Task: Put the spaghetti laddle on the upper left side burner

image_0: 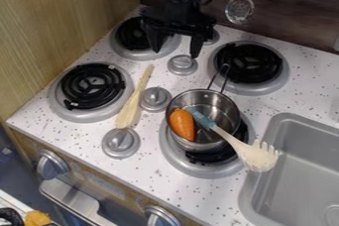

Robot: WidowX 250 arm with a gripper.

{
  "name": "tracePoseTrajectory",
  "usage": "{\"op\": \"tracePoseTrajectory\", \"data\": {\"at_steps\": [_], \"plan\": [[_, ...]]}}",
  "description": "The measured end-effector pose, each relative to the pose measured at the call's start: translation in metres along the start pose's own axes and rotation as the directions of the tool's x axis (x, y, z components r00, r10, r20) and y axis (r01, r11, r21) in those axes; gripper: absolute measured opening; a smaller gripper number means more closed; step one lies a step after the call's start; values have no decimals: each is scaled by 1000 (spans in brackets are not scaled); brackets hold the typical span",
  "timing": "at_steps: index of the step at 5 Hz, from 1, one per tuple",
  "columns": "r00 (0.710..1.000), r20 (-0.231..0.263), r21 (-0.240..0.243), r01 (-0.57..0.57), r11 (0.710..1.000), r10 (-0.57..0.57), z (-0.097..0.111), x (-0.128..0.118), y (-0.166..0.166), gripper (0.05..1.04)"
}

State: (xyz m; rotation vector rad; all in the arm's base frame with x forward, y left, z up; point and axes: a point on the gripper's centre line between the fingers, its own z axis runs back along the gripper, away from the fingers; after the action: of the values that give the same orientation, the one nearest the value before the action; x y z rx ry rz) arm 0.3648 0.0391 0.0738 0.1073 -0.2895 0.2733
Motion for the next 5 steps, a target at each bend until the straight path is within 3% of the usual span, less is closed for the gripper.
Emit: {"op": "tracePoseTrajectory", "data": {"at_steps": [1, 2, 3, 4, 5], "plan": [[999, -43, 8, -5, 1000, 5, -11, -8, -1, 1001], [992, -93, 23, -86, 996, 88, -8, -20, -16, 1001], [981, -111, 68, -151, 986, 158, -6, -34, -32, 1001], [953, -142, 130, -250, 959, 268, 10, -51, -49, 1001], [906, -184, 150, -356, 922, 380, 14, -65, -55, 1001]]}}
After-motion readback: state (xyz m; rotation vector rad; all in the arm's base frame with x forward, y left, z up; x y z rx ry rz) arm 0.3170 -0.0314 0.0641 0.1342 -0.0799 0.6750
